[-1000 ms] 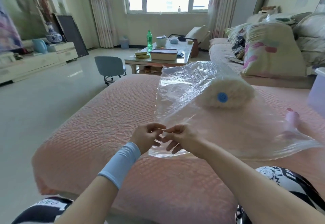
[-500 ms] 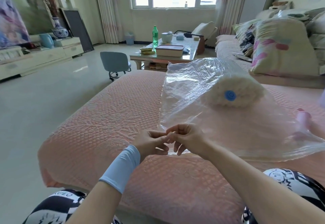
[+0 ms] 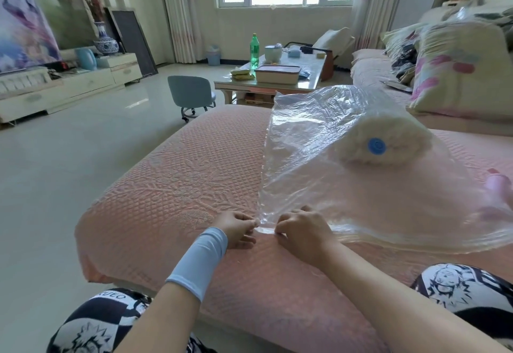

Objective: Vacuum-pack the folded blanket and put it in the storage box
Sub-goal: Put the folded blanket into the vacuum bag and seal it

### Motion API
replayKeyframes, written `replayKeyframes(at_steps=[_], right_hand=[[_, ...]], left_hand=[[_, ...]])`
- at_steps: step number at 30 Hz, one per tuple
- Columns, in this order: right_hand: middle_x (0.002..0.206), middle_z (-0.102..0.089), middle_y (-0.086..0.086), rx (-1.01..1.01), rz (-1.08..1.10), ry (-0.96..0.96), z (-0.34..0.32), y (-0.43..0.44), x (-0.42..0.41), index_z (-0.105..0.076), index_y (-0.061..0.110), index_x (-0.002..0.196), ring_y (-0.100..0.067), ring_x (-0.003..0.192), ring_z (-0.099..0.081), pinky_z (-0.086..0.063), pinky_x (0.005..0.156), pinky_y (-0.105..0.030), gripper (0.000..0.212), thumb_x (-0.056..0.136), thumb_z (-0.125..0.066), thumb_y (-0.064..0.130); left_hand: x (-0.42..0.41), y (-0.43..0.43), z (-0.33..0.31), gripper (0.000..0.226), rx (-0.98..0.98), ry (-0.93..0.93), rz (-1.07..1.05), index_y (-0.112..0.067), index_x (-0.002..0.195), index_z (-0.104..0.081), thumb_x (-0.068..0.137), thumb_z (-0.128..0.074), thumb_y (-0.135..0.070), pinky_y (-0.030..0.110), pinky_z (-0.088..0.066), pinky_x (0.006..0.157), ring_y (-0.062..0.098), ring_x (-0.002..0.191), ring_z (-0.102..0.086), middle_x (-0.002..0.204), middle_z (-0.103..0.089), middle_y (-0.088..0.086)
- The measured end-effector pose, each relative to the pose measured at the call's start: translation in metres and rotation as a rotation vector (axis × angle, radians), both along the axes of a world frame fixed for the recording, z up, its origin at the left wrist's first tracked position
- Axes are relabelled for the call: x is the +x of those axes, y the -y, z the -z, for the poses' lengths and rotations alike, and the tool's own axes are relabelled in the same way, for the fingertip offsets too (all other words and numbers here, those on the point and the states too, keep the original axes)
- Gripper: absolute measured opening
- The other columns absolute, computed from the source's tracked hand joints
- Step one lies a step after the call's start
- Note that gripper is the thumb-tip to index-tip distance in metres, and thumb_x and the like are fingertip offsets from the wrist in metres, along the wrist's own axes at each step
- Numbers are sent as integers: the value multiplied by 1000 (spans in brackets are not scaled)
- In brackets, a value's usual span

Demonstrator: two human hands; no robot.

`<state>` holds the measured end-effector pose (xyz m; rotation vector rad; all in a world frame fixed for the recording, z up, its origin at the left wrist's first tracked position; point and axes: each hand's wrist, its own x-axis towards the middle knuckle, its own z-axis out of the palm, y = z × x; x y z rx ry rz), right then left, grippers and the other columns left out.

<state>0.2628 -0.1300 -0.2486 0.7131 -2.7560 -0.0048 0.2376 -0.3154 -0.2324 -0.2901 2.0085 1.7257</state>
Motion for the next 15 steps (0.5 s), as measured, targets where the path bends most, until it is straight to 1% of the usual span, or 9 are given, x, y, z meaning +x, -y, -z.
replayKeyframes(at_steps=[2,3,5,6,8,10,12,14,15], right_hand=[[79,-73,7,-51,-67,-185,-2,-2,4,-75,23,67,-19,71,-68,-52,73,-33,12,78,-72,22],[80,-72,8,-95,-91,-275,-3,-2,6,-75,24,65,-19,71,-67,-53,71,-33,11,75,-76,21],[86,-68,5,-220,-99,-347,-7,3,13,-74,22,71,-17,76,-63,-51,66,-29,6,77,-76,24],[84,-63,6,-345,-57,-311,-9,10,20,-72,22,73,-14,72,-60,-48,61,-26,8,79,-73,28],[70,-57,12,-690,116,-27,-10,31,36,-67,24,70,-5,59,-52,-40,51,-24,25,83,-63,45],[59,-59,8,-1082,273,488,-10,53,46,-70,20,73,-4,47,-49,-35,48,-25,48,83,-53,64],[64,-62,1,-1534,405,841,-11,66,46,-74,14,87,-11,42,-48,-34,42,-24,53,88,-57,65],[75,-63,-6,-1874,505,904,-14,68,36,-71,7,101,-14,43,-47,-37,40,-25,43,93,-64,49],[80,-64,-8,-1964,518,885,-14,66,30,-69,3,103,-14,45,-48,-39,40,-26,37,93,-67,39]], left_hand=[[-1,-2,-2,14,52,6,-21,2,96,-63,89,-67,-8,24,-54,46,20,56,-64,80,-63,14],[-1,-3,-4,17,85,-2,-37,6,97,-64,88,-68,-7,24,-55,47,19,54,-66,78,-64,15],[-2,-4,-7,19,154,-35,-84,8,95,-66,85,-71,-7,24,-56,51,18,57,-68,78,-67,16],[-3,-3,-9,20,194,-56,-106,8,94,-66,84,-72,-7,24,-57,53,18,60,-69,80,-69,17],[-3,-1,-15,23,267,-91,-131,7,94,-68,82,-74,-10,24,-57,56,20,64,-70,80,-71,16],[-2,0,-21,21,328,-100,-144,5,91,-69,80,-75,-12,24,-56,54,19,61,-69,75,-70,13],[1,1,-24,17,413,-82,-154,5,91,-70,81,-73,-9,24,-56,52,18,61,-69,75,-71,12],[5,1,-24,17,444,-58,-148,3,95,-70,83,-72,-9,25,-57,55,19,64,-70,78,-72,11],[7,0,-23,17,450,-46,-157,0,97,-70,84,-71,-10,26,-58,56,19,65,-70,79,-73,10]])
